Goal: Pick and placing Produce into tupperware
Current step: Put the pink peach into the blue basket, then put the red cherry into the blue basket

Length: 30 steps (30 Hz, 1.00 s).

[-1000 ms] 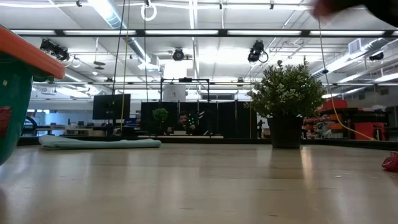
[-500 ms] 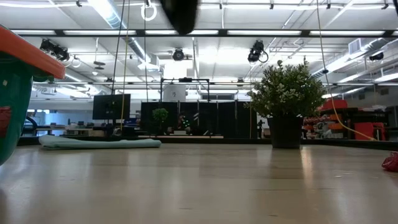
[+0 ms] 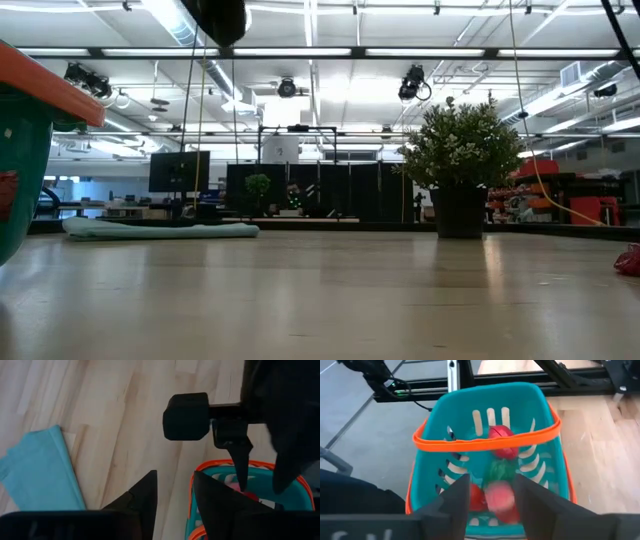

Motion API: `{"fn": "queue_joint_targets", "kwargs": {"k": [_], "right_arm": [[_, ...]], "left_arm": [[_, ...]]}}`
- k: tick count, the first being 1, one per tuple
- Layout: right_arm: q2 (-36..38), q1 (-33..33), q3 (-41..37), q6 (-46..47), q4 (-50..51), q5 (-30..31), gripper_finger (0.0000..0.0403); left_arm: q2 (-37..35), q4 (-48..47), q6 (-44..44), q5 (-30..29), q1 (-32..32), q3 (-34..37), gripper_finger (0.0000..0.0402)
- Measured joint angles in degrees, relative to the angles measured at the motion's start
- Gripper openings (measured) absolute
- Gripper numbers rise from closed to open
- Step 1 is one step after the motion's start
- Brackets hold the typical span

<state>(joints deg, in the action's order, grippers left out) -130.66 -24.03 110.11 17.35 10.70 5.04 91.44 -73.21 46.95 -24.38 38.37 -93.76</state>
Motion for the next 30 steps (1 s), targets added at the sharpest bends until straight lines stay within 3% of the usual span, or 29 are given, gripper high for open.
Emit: {"fn": "queue_joint_targets", "kwargs": {"k": [3, 6, 11, 14, 17, 22, 26, 30], "right_arm": [[0.7, -0.4, 0.1, -0.9, 0.7, 0.0, 0.0176], [3.3, -0.9, 0.1, 2.7, 9.0, -1.0, 0.0184], [10.7, -3.3, 0.1, 16.1, 41.4, -4.0, 0.0182], [15.2, -7.2, 0.1, 25.5, 60.1, -1.4, 0.0177], [19.0, -13.0, 0.1, 37.4, 69.7, 8.0, 0.0173], [23.2, -25.0, 0.1, 56.3, 71.9, 31.4, 0.0168], [23.7, -33.7, 0.1, 63.2, 72.0, 48.5, 0.0167], [22.8, -38.7, 0.1, 66.5, 72.0, 59.5, 0.0167]], "left_arm": [[0.0, 0.1, 0.4, 0.0, 0.0, 0.0, 0.0134], [0.0, 0.3, 0.4, 0.0, 0.0, 0.0, 0.0131], [0.6, 6.1, -1.0, 0.0, -1.3, 0.0, 0.0132], [2.1, 13.9, -6.4, -0.1, -2.7, 0.0, 0.0139], [5.0, 23.8, -13.9, 0.1, -3.9, 0.0, 0.0146], [12.2, 40.4, -24.0, 0.3, -6.8, 0.0, 0.0151], [19.1, 53.1, -26.8, 0.2, -9.6, 0.0, 0.0151], [26.2, 65.0, -27.1, 3.4, -12.5, 0.0, 0.0151]]}}
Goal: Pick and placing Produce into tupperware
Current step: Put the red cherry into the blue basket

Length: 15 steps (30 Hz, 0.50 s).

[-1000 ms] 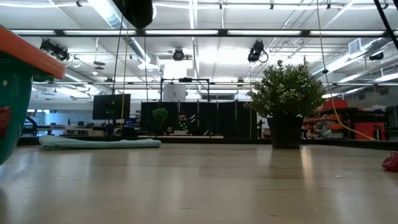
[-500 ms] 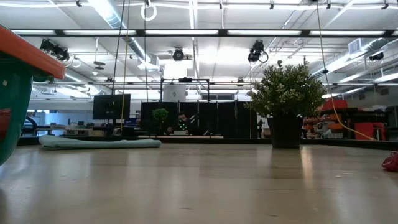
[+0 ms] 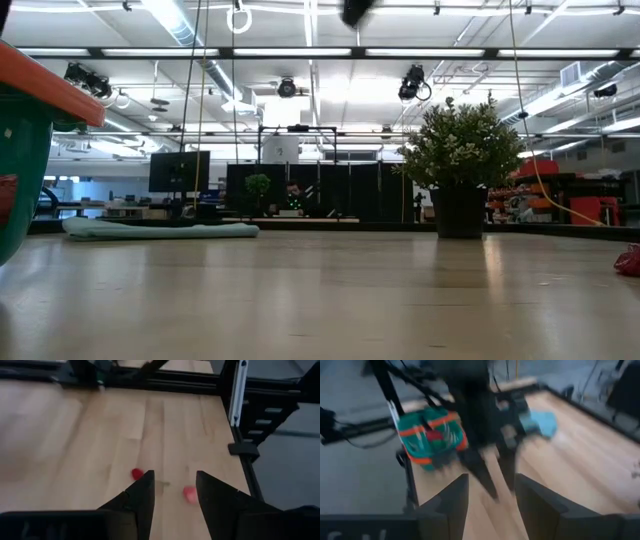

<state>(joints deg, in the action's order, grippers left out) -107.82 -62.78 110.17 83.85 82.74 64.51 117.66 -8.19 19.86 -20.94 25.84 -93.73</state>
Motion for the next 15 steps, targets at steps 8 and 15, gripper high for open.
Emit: {"fn": "queue_joint_targets", "kwargs": {"k": [8, 15], "right_arm": [[-2.2, -1.3, 0.0, 0.0, 0.0, 4.3, 0.0167], [-2.1, 0.4, 0.0, -1.4, 0.0, 3.9, 0.0167]], "left_arm": [[13.8, 17.4, 2.0, 8.2, -3.9, 0.0, 0.0166], [19.7, 21.1, 1.0, 8.3, -5.1, 0.0, 0.0199]]}}
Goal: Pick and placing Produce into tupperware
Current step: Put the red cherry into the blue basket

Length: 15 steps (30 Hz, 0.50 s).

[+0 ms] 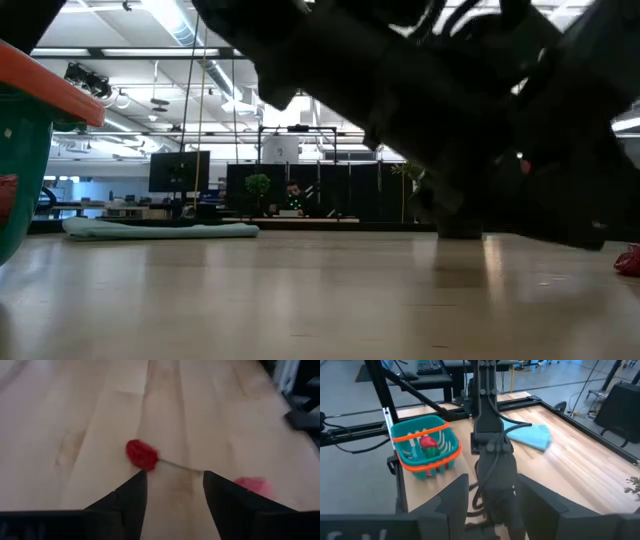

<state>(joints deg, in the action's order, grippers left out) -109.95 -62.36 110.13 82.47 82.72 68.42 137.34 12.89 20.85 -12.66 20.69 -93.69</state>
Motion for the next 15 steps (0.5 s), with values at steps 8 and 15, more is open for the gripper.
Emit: {"fn": "queue_joint_targets", "kwargs": {"k": [8, 15], "right_arm": [[0.0, 1.4, 0.0, -1.4, 0.0, -1.3, 0.0167], [0.0, 2.2, 0.0, -1.9, 0.0, -1.4, 0.0167]], "left_arm": [[0.4, 3.8, -9.2, -0.4, -0.7, 0.0, 0.0227], [1.0, 5.6, -11.7, -0.2, -1.9, -0.1, 0.0231]]}}
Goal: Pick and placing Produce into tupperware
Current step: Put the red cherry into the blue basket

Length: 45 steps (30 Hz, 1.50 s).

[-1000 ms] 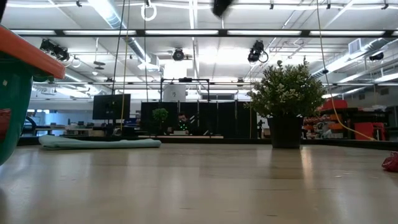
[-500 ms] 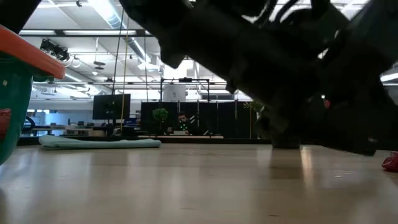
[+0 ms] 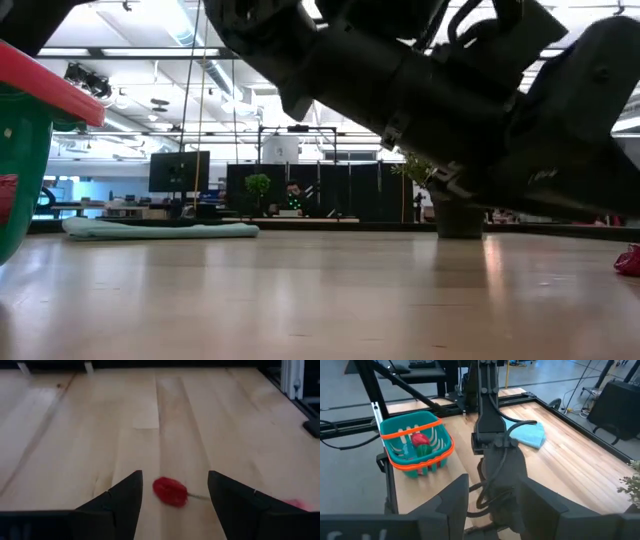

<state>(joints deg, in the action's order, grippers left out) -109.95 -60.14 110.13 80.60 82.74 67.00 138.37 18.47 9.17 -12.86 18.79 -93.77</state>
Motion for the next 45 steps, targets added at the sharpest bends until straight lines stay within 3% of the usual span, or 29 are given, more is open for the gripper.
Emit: {"fn": "queue_joint_targets", "kwargs": {"k": [23, 34, 39, 45], "right_arm": [[0.0, 0.5, 0.0, -2.8, 0.0, -1.1, 0.0167], [0.0, 0.5, 0.0, -2.8, 0.0, -1.1, 0.0167], [0.0, 0.5, 0.0, -2.8, 0.0, -1.1, 0.0167], [0.0, 0.5, 0.0, -2.8, 0.0, -1.1, 0.0167]], "left_arm": [[4.7, 11.0, 1.0, 0.1, -0.6, -0.1, 0.0231], [6.3, 11.2, 2.6, -0.2, -0.6, -0.1, 0.0226], [6.3, 11.1, 4.7, -0.2, -0.6, -0.2, 0.0189], [6.4, 11.1, 5.4, -0.2, -0.7, -0.2, 0.0098]]}}
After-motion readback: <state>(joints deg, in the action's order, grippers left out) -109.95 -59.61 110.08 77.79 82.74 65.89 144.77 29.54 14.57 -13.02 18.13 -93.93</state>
